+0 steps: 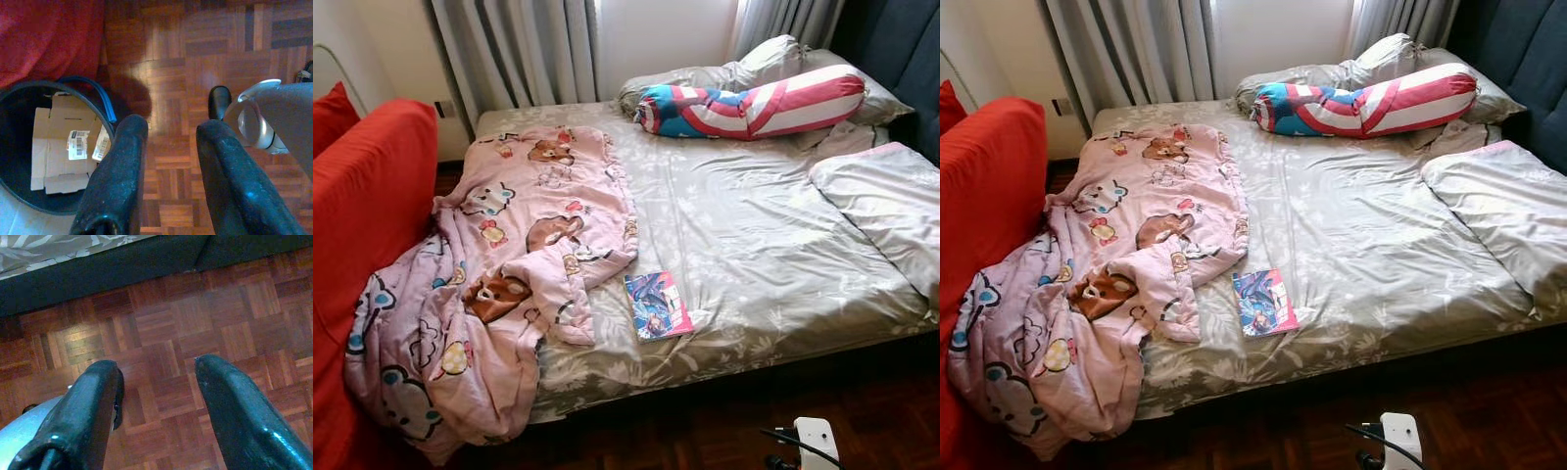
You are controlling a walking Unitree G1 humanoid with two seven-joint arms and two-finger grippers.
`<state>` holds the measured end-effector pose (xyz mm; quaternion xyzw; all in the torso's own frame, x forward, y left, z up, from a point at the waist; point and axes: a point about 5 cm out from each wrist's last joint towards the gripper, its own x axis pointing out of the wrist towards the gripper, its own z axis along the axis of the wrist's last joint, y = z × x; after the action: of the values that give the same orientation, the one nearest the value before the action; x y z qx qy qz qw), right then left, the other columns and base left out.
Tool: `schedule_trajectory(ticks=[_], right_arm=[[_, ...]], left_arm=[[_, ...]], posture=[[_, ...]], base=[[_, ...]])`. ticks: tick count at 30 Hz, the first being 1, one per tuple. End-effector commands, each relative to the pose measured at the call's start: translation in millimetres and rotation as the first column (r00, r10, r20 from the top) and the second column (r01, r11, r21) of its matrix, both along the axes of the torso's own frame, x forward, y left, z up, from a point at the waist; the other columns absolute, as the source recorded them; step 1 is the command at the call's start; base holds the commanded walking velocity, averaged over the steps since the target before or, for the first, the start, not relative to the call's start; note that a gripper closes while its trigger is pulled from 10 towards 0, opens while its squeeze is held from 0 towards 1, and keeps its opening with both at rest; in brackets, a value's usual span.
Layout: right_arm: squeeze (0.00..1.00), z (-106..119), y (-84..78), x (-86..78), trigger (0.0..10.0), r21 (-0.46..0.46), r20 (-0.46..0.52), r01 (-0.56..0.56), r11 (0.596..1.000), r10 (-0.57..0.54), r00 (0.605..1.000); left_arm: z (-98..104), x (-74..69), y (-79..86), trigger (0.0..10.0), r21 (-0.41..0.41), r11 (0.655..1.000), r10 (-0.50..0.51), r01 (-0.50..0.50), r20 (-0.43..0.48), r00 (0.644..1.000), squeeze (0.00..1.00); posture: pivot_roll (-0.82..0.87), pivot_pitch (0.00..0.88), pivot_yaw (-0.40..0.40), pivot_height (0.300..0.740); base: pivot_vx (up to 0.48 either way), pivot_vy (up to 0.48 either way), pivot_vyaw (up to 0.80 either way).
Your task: Clean up the room
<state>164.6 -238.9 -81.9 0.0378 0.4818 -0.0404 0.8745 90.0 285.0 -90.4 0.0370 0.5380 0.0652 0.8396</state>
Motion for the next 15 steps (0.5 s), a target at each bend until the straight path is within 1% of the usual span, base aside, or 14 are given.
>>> schedule_trajectory(ticks=[1,15], right_arm=[[0.00,0.4,-3.7,-1.3,10.0,-0.009,0.004,0.015,1.000,-0.015,1.000],[0.00,1.4,-4.2,0.2,10.0,-0.016,0.001,-0.024,1.000,0.024,1.000]], left_arm=[[-0.9,-4.3,0.4,10.0,0.004,1.000,-0.005,0.005,-0.014,1.000,0.00],[-1.0,-4.0,-0.1,10.0,-0.003,1.000,0.010,-0.010,-0.009,1.000,0.00]], posture=[[-0.07,0.000,-0.005,0.740],[-0.07,0.000,-0.009,0.740]], base=[[0.000,0.000,0.00],[0.000,0.000,0.00]])
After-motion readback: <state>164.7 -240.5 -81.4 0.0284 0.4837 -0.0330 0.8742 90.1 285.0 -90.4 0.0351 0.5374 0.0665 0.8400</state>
